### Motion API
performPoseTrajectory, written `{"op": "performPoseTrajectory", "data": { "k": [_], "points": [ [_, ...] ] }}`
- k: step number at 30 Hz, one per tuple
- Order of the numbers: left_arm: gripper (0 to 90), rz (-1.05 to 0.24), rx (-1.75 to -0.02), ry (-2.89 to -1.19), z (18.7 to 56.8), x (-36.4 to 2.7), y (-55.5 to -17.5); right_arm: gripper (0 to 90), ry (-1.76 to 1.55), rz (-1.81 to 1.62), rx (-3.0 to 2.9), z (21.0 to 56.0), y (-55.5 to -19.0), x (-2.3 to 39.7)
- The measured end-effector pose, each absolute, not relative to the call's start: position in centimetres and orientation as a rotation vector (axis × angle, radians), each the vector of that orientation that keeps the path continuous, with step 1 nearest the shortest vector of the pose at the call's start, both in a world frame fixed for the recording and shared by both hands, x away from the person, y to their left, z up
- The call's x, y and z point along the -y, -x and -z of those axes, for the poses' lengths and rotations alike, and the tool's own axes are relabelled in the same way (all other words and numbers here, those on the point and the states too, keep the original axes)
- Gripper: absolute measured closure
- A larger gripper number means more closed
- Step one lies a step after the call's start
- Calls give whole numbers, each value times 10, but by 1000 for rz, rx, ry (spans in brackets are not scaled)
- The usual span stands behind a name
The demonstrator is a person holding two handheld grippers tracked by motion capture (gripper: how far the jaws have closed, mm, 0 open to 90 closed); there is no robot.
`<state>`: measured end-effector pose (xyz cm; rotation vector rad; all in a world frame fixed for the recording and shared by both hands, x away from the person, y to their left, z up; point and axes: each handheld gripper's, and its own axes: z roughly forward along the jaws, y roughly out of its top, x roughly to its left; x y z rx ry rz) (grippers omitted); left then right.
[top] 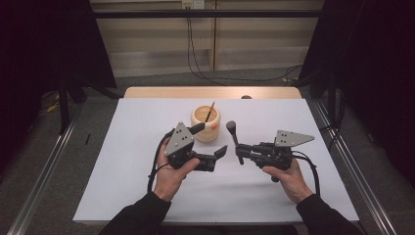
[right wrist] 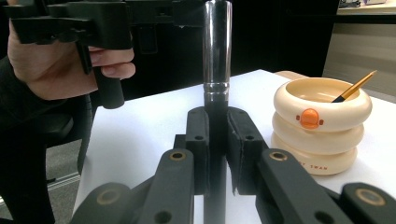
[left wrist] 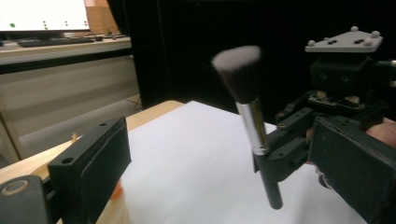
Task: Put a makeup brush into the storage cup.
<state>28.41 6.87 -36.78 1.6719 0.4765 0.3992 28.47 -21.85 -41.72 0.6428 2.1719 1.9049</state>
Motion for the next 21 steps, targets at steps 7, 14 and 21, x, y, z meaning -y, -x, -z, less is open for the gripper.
{"op": "performPoseTrajectory", "data": {
  "k": [7, 14, 21],
  "points": [
    [91, -360, -466, -1678, 362, -53, -284, 799, -642, -1933, -2156, 416, -285, 217],
    [224, -308, -456, -1685, 363, -40, -282, 799, -629, -1935, -2153, 415, -283, 215],
    [417, -303, -520, -1722, 371, -40, -282, 799, -635, -1938, -2161, 418, -284, 213]
  ]
}}
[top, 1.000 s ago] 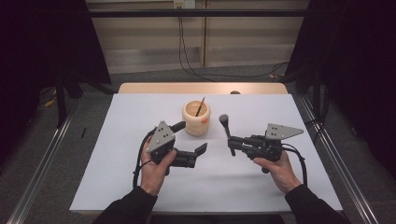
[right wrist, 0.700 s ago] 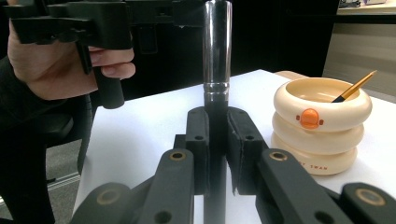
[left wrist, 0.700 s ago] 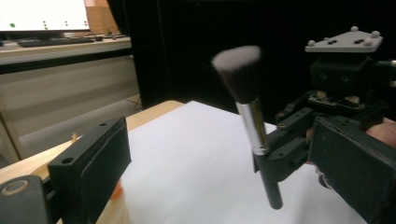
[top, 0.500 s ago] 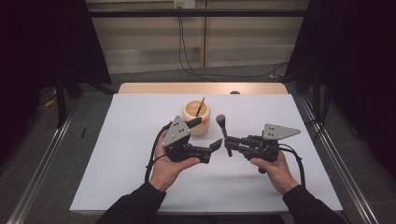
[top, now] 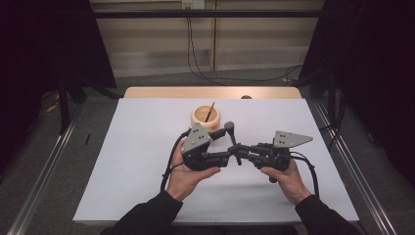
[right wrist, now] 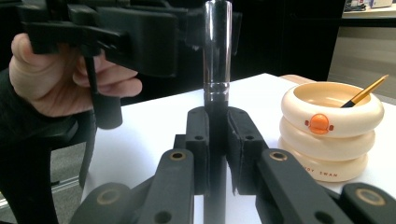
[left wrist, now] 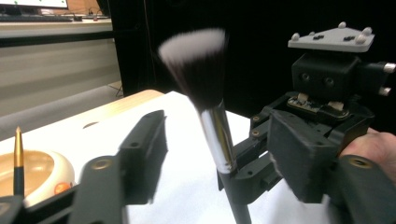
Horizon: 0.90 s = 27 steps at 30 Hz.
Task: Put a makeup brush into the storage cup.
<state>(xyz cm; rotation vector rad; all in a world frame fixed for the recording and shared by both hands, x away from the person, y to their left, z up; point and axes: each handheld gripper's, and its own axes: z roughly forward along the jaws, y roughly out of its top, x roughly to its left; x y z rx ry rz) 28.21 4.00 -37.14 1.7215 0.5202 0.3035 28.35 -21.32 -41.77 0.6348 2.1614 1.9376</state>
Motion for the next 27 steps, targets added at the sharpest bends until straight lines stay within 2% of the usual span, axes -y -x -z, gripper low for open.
{"op": "performPoseTrajectory", "data": {
  "k": [3, 13, 18, 27],
  "points": [
    [528, -283, -521, -1702, 374, -41, -284, 799, -617, -1942, -2162, 418, -283, 212],
    [690, -239, -510, -1698, 379, -36, -285, 799, -618, -1931, -2162, 418, -282, 210],
    [744, -226, -523, -1693, 379, -37, -286, 799, -613, -1939, -2162, 419, -282, 210],
    [772, -187, -491, -1698, 377, -37, -286, 796, -602, -1939, -2167, 419, -281, 209]
  ]
}}
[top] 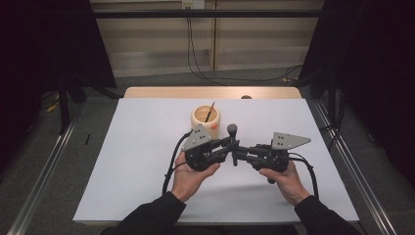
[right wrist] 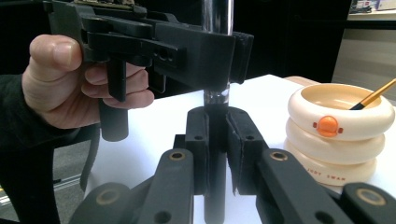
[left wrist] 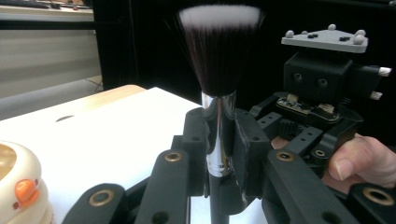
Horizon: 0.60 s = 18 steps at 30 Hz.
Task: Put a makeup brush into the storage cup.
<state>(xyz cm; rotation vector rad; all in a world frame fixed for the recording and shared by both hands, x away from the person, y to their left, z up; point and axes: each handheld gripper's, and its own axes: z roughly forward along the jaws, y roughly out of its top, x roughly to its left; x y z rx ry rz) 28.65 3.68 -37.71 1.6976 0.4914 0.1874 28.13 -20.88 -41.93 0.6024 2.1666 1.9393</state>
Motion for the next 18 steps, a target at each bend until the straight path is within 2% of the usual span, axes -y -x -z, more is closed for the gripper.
{"op": "performPoseTrajectory", "data": {
  "k": [7, 12, 18],
  "points": [
    [775, -206, -487, -1705, 375, -37, -284, 765, -598, -1948, -2173, 418, -281, 211],
    [775, -204, -483, -1705, 374, -37, -284, 671, -606, -1944, -2168, 418, -281, 212],
    [775, -203, -491, -1694, 374, -41, -285, 510, -645, -1904, -2155, 418, -281, 213]
  ]
}}
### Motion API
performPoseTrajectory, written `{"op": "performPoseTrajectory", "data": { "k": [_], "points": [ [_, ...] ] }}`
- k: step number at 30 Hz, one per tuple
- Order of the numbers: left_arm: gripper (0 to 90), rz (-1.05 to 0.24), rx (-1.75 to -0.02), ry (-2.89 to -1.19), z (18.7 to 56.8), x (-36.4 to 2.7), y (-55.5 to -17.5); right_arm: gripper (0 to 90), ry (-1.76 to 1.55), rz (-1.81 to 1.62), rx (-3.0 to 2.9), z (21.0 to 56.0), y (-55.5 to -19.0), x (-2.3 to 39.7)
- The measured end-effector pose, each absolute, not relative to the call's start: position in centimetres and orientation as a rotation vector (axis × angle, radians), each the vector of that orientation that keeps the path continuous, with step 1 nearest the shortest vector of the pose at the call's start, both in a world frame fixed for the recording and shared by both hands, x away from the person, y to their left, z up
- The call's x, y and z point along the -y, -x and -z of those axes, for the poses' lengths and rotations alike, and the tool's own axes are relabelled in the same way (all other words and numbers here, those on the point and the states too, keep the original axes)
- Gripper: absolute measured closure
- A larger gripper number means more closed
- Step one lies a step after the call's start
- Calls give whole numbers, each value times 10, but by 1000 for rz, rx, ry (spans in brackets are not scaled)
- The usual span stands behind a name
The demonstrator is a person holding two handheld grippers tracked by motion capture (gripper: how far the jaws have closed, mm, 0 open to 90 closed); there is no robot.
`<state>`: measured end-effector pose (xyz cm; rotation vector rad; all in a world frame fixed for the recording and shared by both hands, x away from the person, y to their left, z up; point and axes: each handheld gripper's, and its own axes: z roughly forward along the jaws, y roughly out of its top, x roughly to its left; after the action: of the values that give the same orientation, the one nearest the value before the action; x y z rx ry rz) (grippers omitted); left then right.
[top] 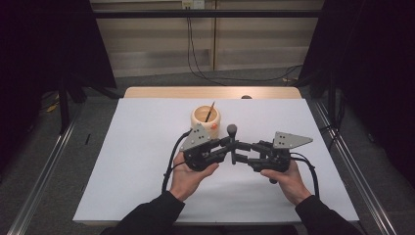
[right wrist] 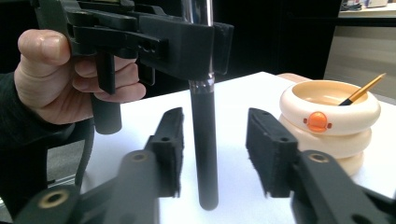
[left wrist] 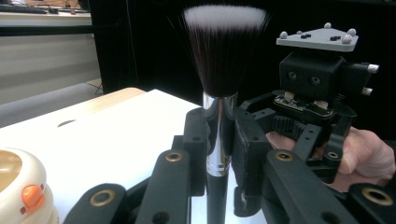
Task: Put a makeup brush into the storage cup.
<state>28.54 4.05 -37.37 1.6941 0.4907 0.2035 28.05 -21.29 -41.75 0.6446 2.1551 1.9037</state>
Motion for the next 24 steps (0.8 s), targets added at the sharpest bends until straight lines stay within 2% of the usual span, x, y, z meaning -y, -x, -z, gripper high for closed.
{"op": "performPoseTrajectory", "data": {
  "k": [5, 16, 24],
  "points": [
    [775, -213, -491, -1691, 372, -43, -287, 336, -661, -1891, -2132, 416, -280, 214],
    [775, -218, -495, -1684, 369, -49, -289, 83, -702, -1870, -2105, 415, -281, 218],
    [775, -221, -506, -1688, 368, -52, -290, 15, -708, -1856, -2099, 414, -281, 222]
  ]
}}
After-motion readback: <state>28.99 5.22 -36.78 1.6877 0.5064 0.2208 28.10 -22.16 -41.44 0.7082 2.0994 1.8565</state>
